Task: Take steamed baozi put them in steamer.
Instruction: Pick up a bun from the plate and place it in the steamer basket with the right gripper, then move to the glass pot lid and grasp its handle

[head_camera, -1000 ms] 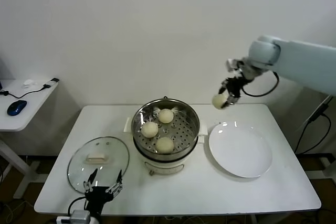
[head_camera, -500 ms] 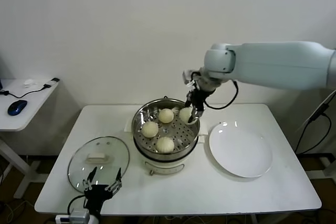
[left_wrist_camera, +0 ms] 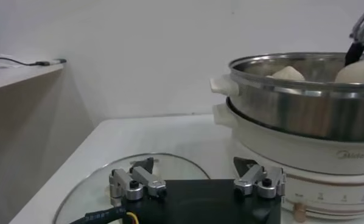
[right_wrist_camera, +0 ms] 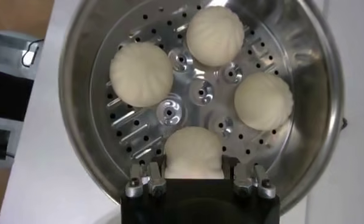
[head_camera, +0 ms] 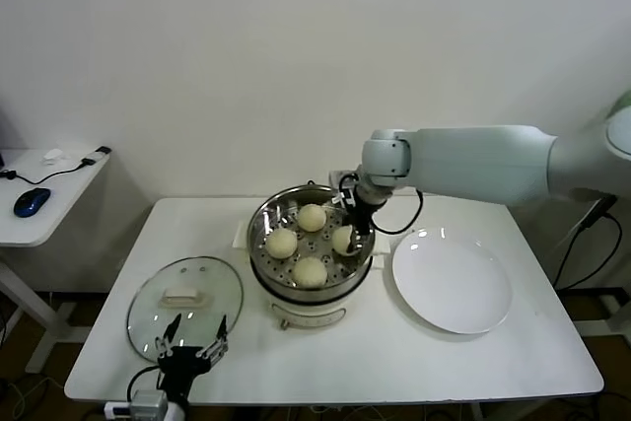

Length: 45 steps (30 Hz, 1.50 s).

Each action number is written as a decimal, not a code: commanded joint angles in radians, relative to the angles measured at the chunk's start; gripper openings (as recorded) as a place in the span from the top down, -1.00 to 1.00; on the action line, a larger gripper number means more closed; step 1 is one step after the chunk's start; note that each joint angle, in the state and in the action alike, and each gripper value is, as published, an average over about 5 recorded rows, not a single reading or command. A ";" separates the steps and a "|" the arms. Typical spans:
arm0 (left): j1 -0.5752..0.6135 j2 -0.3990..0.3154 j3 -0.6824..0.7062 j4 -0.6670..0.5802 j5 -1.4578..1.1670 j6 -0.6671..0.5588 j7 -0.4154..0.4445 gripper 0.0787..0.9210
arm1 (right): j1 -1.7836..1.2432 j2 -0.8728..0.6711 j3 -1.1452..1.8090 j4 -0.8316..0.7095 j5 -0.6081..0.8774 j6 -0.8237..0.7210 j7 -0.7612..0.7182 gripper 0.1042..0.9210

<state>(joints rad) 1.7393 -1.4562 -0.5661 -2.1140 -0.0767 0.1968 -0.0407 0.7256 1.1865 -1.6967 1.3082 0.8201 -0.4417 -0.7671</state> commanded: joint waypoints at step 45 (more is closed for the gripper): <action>-0.072 0.049 -0.008 0.073 -0.004 -0.203 -0.026 -0.77 | -1.993 -0.375 2.277 0.319 -0.338 0.472 0.693 -0.76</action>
<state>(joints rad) 1.6677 -1.4152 -0.5825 -2.0548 -0.0650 0.0377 -0.0672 -0.3906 0.7012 -0.1994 1.5021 0.6549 -0.1858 -0.1485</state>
